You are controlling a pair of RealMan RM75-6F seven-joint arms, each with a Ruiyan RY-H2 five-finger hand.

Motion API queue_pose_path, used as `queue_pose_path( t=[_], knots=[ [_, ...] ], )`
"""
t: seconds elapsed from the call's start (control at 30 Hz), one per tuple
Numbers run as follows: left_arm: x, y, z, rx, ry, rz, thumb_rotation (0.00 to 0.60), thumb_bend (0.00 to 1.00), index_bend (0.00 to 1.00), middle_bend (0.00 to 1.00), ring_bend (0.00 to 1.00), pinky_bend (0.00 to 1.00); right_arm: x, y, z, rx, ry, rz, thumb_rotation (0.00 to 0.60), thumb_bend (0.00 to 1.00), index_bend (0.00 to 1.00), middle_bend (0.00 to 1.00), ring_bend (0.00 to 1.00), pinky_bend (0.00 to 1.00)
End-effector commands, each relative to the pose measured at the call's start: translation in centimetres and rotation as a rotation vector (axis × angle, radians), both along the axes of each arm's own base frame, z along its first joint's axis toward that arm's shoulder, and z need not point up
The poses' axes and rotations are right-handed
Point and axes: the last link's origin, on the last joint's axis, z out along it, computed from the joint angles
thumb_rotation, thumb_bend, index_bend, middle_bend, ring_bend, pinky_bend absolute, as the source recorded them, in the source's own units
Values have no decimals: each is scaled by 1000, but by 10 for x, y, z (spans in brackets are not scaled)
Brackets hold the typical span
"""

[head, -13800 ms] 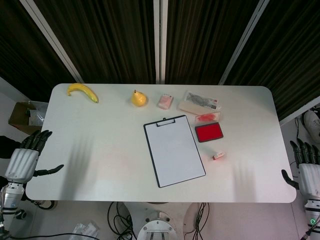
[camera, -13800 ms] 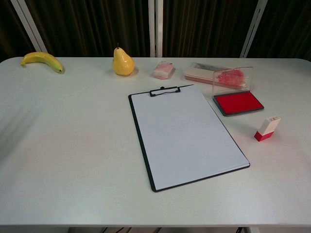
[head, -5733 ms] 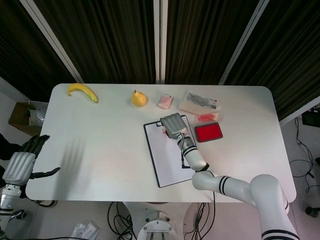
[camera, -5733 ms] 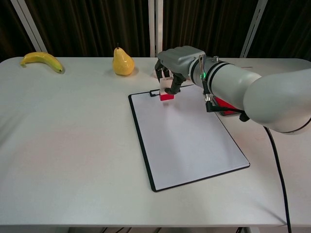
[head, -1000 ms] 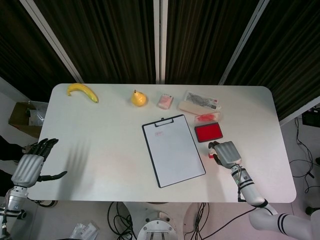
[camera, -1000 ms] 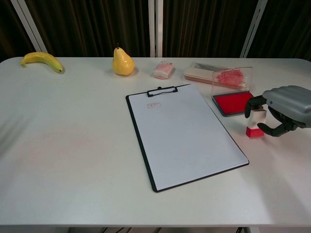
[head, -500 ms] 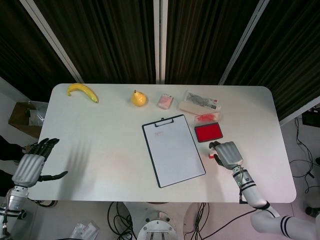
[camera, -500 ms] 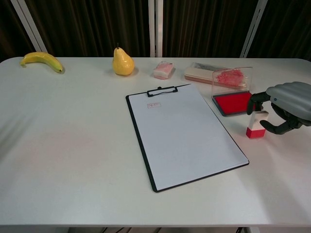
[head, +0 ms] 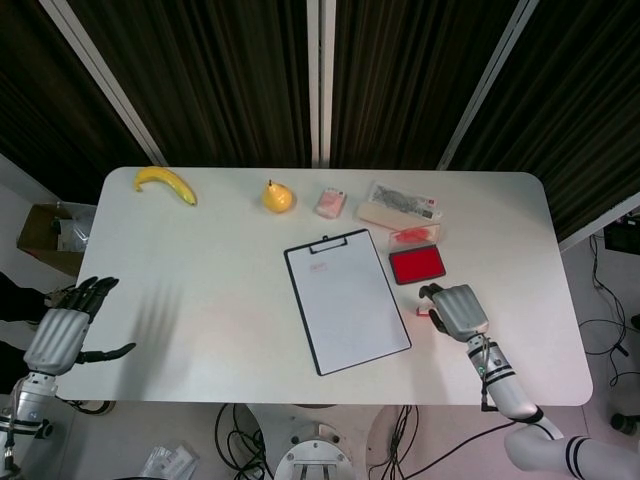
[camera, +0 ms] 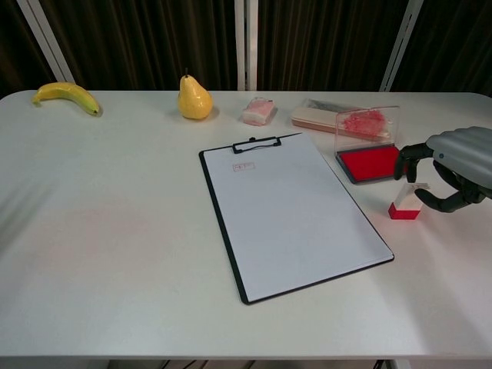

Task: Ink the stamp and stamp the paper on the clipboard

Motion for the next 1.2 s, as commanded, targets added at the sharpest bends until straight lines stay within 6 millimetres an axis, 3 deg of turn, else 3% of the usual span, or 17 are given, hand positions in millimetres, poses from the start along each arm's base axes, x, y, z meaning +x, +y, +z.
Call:
queue_pose_path(
  t=[0.03, 0.1, 0.33, 0.4, 0.47, 0.5, 0.53, 0.57, 0.67, 0.77, 0.97, 1.2],
  knots=[
    [0, -1, 1, 3, 1, 1, 207, 46, 72, 99, 75, 183, 3, 5, 14, -23, -6, 19, 600, 386, 367, 389, 753, 975],
    [0, -1, 2, 5, 2, 2, 210, 47, 72, 99, 75, 183, 7, 11, 30, -51, -14, 40, 600, 383, 356, 383, 754, 975],
    [3, -1, 7, 27, -3, -8, 205, 46, 72, 99, 75, 183, 22, 38, 114, -215, -66, 110, 600, 368, 330, 371, 748, 971],
    [4, -2, 9, 40, -3, -9, 206, 47, 72, 98, 75, 183, 18, 47, 140, -303, -97, 106, 600, 356, 322, 360, 668, 935],
    [4, -2, 13, 55, 4, -12, 209, 47, 72, 99, 75, 183, 4, 55, 162, -373, -91, 55, 600, 326, 215, 260, 331, 627],
    [5, -2, 15, 63, 9, -14, 208, 47, 72, 99, 75, 183, -5, 56, 172, -407, -62, 22, 600, 301, 119, 157, 141, 352],
    [5, -2, 18, 75, 15, -16, 209, 47, 72, 99, 75, 183, -16, 56, 185, -456, -27, -23, 600, 272, 29, 53, 14, 95],
    [5, -2, 20, 85, 20, -17, 207, 47, 72, 99, 75, 183, -23, 56, 193, -489, -20, -58, 600, 258, 2, 11, 0, 12],
    [4, 0, 26, 109, 42, -15, 207, 47, 72, 99, 75, 183, -45, 58, 212, -534, -56, -157, 600, 255, 0, 0, 0, 0],
    [3, 2, 34, 137, 76, -13, 209, 47, 72, 99, 75, 183, -62, 61, 218, -529, -60, -215, 600, 268, 0, 0, 0, 0],
    [3, 8, 46, 176, 104, -6, 206, 48, 72, 99, 75, 183, -77, 75, 203, -472, -32, -265, 600, 282, 0, 0, 0, 0],
    [2, 8, 46, 152, 102, 9, 207, 48, 72, 99, 75, 182, -79, 78, 192, -444, -20, -256, 600, 290, 0, 0, 0, 0]
  ],
)
